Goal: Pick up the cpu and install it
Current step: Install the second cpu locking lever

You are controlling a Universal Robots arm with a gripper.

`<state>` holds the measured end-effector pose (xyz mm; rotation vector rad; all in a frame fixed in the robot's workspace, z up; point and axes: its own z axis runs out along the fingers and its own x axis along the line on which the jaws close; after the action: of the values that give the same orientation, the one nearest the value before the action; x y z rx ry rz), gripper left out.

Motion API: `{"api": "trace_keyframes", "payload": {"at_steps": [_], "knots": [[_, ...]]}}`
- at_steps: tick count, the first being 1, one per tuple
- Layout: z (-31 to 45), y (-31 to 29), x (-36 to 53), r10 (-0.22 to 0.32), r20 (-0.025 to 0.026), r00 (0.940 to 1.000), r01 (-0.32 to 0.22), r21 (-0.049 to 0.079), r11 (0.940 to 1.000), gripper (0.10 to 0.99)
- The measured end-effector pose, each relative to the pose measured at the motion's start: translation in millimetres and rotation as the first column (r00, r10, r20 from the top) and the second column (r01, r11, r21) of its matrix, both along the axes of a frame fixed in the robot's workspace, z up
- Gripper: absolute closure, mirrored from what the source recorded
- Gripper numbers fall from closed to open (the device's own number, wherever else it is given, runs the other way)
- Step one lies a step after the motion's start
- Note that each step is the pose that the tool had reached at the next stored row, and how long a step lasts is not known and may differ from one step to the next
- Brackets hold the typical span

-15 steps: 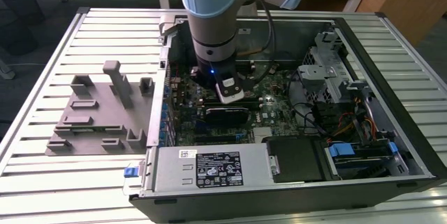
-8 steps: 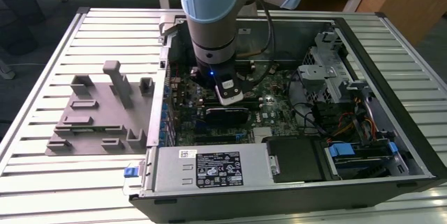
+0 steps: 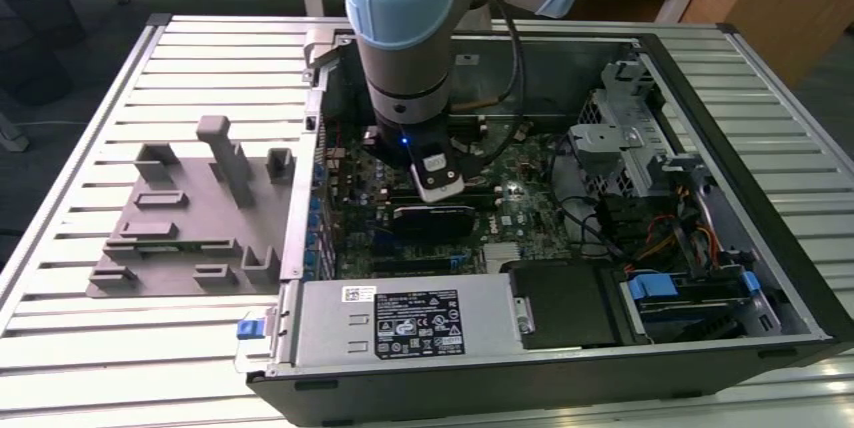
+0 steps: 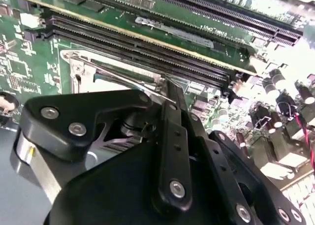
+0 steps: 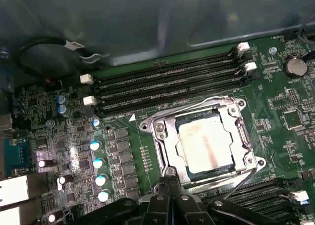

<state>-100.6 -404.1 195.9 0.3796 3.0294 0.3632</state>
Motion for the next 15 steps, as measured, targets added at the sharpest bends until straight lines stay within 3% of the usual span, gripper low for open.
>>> {"api": "trace_keyframes", "payload": {"at_steps": [9, 15], "knots": [[36.4, 0.0, 0.3, 0.000, 0.0001, 1.0000, 0.000, 0.000, 1.0000, 0.980], [40.1, 0.0, 6.6, -0.001, -0.0013, 1.0000, 0.001, 0.000, 1.0000, 0.980]]}}
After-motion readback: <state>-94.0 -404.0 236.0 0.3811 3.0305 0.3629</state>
